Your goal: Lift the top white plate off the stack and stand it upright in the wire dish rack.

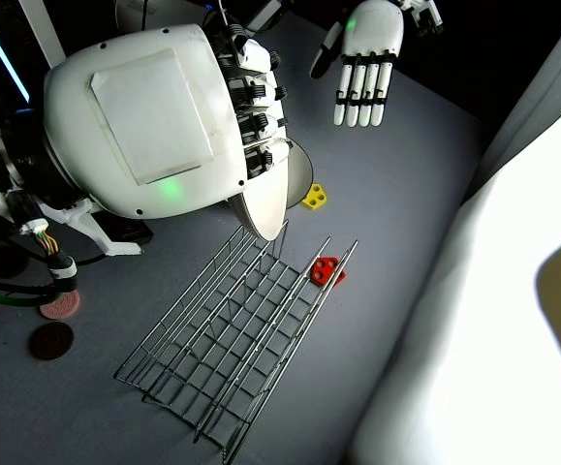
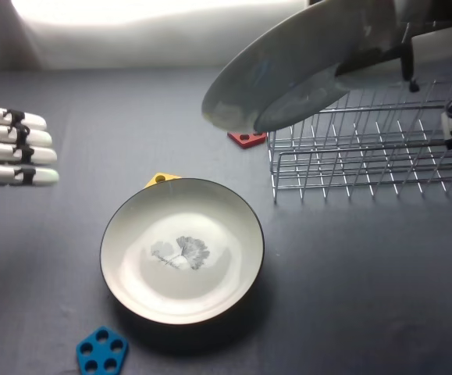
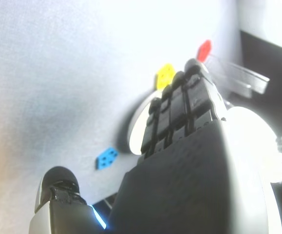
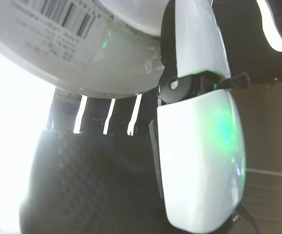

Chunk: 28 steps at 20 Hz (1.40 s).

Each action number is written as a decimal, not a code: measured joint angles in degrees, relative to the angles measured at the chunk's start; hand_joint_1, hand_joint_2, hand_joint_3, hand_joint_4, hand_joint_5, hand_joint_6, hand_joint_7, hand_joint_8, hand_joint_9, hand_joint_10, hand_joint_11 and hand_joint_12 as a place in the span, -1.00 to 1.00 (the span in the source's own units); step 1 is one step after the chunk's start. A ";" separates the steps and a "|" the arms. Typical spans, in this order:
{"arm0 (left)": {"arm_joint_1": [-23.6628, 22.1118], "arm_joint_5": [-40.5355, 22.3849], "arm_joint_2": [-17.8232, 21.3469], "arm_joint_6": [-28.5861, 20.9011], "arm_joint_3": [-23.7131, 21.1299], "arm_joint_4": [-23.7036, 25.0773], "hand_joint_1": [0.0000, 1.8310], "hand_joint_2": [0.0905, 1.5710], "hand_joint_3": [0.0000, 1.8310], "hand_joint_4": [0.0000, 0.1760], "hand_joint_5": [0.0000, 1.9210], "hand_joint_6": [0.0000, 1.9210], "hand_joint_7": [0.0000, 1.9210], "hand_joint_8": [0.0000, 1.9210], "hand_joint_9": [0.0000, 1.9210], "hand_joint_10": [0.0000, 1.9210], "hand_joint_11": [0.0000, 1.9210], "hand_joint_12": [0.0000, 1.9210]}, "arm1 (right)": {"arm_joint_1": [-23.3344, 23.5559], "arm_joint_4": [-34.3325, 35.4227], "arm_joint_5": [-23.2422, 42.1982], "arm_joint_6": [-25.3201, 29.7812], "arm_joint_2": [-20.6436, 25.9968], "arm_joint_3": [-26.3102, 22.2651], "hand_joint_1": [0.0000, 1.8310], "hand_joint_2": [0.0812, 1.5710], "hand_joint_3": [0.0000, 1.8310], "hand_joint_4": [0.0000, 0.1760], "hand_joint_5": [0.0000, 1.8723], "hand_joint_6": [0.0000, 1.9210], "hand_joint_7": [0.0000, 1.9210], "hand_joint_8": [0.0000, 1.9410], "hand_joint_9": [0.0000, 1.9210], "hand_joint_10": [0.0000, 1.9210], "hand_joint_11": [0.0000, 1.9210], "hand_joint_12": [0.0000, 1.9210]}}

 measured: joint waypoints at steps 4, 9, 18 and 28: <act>0.72 1.49 0.02 -1.49 0.00 -5.01 -0.77 0.14 -1.00 -1.00 -0.95 -1.00 -0.94 -0.99 -0.93 -0.99 -0.89 -0.99 | 0.00 0.72 -0.50 3.02 0.02 2.03 0.63 0.32 -1.00 -1.00 -0.01 0.06 0.11 -0.42 0.16 -0.24 -0.01 0.45; 0.87 1.70 0.79 -1.46 -1.27 -1.86 -0.81 0.13 -1.00 -1.00 -0.95 -1.00 -0.94 -1.00 -0.93 -0.99 -0.88 -0.98 | 0.00 0.66 -0.52 3.52 -0.07 2.38 0.63 0.32 -1.00 -1.00 -0.03 0.07 0.09 -0.35 0.17 -0.25 -0.02 0.47; 0.15 -0.81 1.84 0.09 -2.51 -0.42 -0.82 0.14 -1.00 -1.00 -0.95 -0.99 -0.92 -0.99 -0.91 -0.99 -0.89 -0.99 | 0.00 4.20 -4.74 4.02 -0.07 4.66 0.63 0.31 -1.00 -1.00 -0.01 0.02 0.14 -0.43 0.20 -0.27 -0.02 0.47; 0.46 -2.51 1.90 1.36 -2.51 -0.28 -0.84 0.13 -1.00 -1.00 -0.95 -1.00 -0.93 -1.00 -0.93 -1.00 -0.93 -0.99 | 0.00 8.41 -12.98 7.37 -0.07 5.49 0.63 0.32 -1.00 -1.00 -0.03 0.03 0.13 -0.35 0.14 -0.21 -0.03 0.50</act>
